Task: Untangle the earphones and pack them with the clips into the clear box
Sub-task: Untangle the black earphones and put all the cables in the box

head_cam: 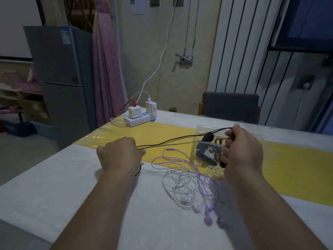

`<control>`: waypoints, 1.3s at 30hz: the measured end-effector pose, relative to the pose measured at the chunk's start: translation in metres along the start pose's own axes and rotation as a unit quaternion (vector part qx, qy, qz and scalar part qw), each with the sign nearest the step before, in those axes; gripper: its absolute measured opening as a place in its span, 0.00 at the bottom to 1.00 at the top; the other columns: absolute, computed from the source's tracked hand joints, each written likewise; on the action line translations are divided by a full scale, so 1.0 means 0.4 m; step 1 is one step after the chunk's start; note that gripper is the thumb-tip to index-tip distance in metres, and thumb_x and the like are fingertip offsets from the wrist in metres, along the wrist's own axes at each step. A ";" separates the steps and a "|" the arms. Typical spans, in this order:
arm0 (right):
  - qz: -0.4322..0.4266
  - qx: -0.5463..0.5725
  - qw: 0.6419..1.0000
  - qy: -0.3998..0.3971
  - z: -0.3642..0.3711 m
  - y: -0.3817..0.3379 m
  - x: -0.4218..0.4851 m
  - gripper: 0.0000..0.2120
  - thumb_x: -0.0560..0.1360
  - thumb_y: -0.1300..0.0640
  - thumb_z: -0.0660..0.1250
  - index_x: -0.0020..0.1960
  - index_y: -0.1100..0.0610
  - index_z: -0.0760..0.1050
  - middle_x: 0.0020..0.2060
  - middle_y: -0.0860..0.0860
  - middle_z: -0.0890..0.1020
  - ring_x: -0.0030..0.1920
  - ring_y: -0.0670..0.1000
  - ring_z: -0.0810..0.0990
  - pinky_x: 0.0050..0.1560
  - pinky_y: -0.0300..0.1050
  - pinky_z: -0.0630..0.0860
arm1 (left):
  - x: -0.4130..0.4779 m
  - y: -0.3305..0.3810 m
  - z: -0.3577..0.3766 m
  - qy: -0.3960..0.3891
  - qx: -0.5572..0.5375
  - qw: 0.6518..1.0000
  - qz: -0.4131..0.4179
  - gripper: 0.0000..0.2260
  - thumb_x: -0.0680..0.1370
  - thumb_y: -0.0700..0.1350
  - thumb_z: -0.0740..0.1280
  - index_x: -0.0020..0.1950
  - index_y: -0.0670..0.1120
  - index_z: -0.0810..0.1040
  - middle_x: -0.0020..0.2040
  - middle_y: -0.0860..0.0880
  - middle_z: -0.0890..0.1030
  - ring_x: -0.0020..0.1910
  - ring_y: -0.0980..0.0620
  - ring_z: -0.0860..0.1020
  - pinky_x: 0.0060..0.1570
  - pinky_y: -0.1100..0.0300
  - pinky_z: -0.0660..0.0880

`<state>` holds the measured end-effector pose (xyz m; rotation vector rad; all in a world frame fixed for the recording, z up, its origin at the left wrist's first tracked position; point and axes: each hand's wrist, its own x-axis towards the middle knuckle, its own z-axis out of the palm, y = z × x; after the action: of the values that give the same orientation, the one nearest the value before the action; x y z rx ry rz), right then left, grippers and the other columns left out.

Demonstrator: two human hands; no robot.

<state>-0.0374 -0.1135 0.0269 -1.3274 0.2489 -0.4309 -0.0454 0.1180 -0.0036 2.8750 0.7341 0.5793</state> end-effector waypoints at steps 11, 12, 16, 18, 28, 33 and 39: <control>-0.051 0.014 0.998 0.035 0.013 0.003 -0.030 0.19 0.80 0.46 0.59 0.36 0.53 0.78 0.24 0.47 0.72 0.26 0.49 0.69 0.26 0.40 0.66 | 0.007 -0.009 -0.002 0.277 -0.282 0.918 0.019 0.10 0.70 0.36 0.70 0.42 0.51 0.84 0.36 0.48 0.82 0.44 0.39 0.77 0.43 0.53 0.65; -0.059 0.000 0.996 0.059 0.010 0.007 -0.022 0.19 0.80 0.45 0.58 0.36 0.53 0.78 0.27 0.49 0.73 0.28 0.51 0.69 0.28 0.42 0.66 | 0.006 -0.012 -0.005 0.294 -0.266 0.918 0.003 0.10 0.71 0.37 0.71 0.43 0.52 0.85 0.39 0.47 0.83 0.46 0.39 0.77 0.44 0.51 0.66; -0.080 -0.018 0.993 0.088 -0.001 -0.002 -0.013 0.18 0.81 0.47 0.57 0.38 0.53 0.78 0.29 0.51 0.74 0.31 0.53 0.72 0.34 0.47 0.68 | 0.011 -0.033 0.004 0.130 -0.110 0.983 -0.064 0.11 0.74 0.46 0.71 0.54 0.58 0.83 0.67 0.51 0.76 0.64 0.43 0.69 0.56 0.48 0.66; -0.077 -0.060 0.994 0.043 0.003 -0.005 -0.018 0.17 0.82 0.50 0.57 0.39 0.53 0.77 0.29 0.50 0.76 0.29 0.48 0.72 0.30 0.41 0.67 | 0.009 -0.036 0.001 0.019 -0.037 0.997 -0.062 0.16 0.74 0.51 0.71 0.61 0.62 0.78 0.72 0.52 0.68 0.69 0.45 0.64 0.61 0.48 0.64; -0.035 -0.028 0.992 -0.122 0.030 0.021 -0.036 0.17 0.82 0.51 0.60 0.39 0.56 0.80 0.28 0.49 0.78 0.27 0.47 0.70 0.28 0.41 0.70 | -0.010 0.001 -0.012 -0.203 -0.168 0.954 0.143 0.46 0.66 0.43 0.74 0.75 0.65 0.53 0.78 0.54 0.54 0.76 0.46 0.56 0.66 0.48 0.65; -0.064 -0.072 0.984 -0.147 0.040 0.029 -0.037 0.13 0.80 0.54 0.64 0.40 0.52 0.83 0.33 0.47 0.84 0.34 0.50 0.74 0.51 0.64 0.78 | -0.043 0.001 -0.050 -0.292 -0.323 0.860 0.268 0.48 0.68 0.33 0.68 0.75 0.69 0.49 0.76 0.67 0.50 0.69 0.52 0.69 0.38 0.69 0.70; -0.085 -0.102 0.972 -0.196 0.041 0.036 -0.044 0.09 0.80 0.56 0.64 0.44 0.52 0.82 0.33 0.46 0.84 0.28 0.38 0.72 0.36 0.41 0.66 | -0.039 0.023 -0.027 -0.272 -0.509 0.781 0.238 0.39 0.63 0.52 0.73 0.72 0.67 0.62 0.70 0.66 0.69 0.70 0.65 0.64 0.64 0.61 0.64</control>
<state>-0.0440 -0.0889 0.0154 -1.6107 -0.1558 -0.2811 -0.0582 0.1027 0.0030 1.9438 -0.3552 0.0677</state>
